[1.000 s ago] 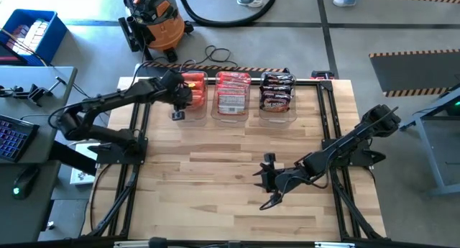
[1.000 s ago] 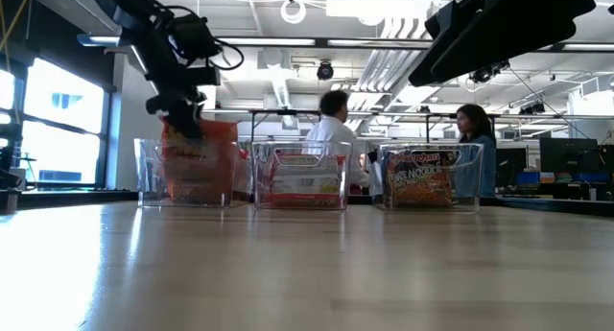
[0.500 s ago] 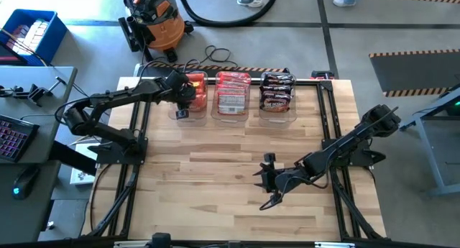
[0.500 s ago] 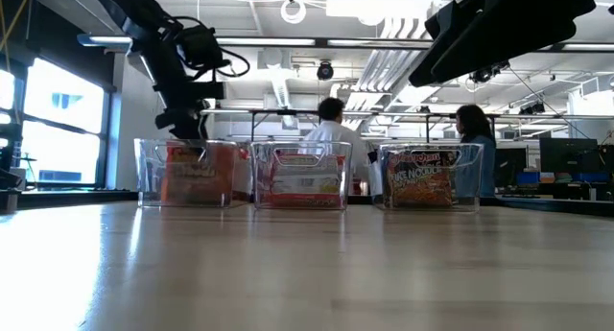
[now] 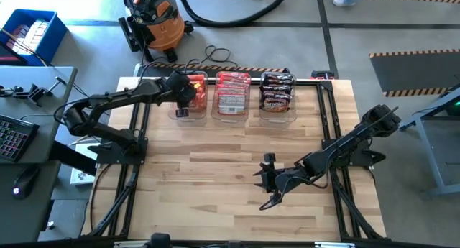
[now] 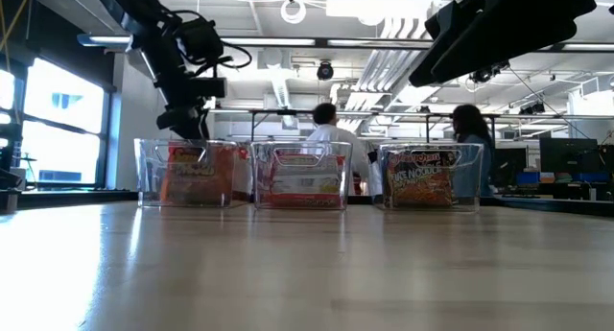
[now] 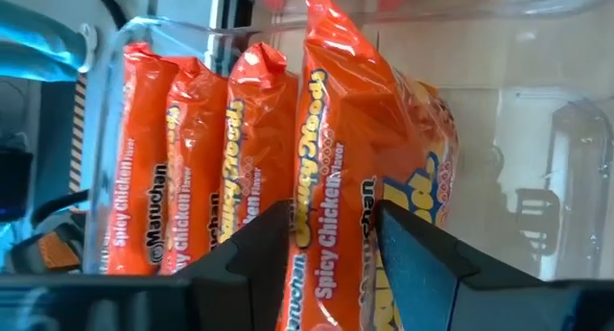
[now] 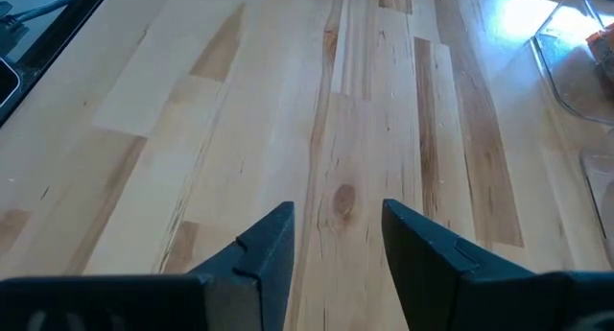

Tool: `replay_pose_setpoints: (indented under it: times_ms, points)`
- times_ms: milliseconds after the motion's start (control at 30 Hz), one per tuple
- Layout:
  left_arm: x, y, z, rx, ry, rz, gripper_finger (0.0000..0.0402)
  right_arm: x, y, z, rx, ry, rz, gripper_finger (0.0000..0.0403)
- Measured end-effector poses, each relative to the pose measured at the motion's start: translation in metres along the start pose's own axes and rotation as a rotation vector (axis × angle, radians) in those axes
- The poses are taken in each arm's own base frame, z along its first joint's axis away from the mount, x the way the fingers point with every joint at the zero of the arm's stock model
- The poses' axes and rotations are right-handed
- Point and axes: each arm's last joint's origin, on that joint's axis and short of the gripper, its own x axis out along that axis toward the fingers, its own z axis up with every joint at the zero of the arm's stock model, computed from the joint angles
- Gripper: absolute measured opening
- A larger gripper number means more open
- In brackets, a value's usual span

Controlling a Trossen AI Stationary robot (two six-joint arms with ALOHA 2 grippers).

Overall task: Sort Maruchan noodles
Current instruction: Put the orange noodle pack into the left transparent bin, then return to Home Position

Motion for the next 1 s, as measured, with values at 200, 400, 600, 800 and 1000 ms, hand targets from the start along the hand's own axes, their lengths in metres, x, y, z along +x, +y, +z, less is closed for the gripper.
replay_pose_setpoints:
  times_ms: [200, 400, 600, 800, 1000]
  points:
    - [-0.021, 0.0, 0.004, -0.011, -0.054, 0.062, 0.0147, 0.0, 0.001, -0.001, -0.015, 0.008, 0.03, 0.014]
    - [-0.052, -0.001, 0.003, -0.18, -0.128, 0.134, 0.0137, 0.0, 0.003, 0.001, -0.075, -0.002, 0.09, 0.0139]
    - [-0.075, -0.006, -0.002, -0.38, -0.187, 0.118, 0.01, 0.003, -0.008, -0.002, -0.123, 0.032, 0.008, 0.0106]
    - [-0.098, -0.02, 0.001, -0.401, -0.294, 0.047, 0.0024, 0.009, -0.025, -0.003, -0.13, 0.063, -0.027, 0.0023]
    - [-0.12, -0.04, 0.011, -0.37, -0.498, -0.046, 0.0012, 0.023, -0.04, -0.031, -0.085, -0.049, -0.013, 0.0011]
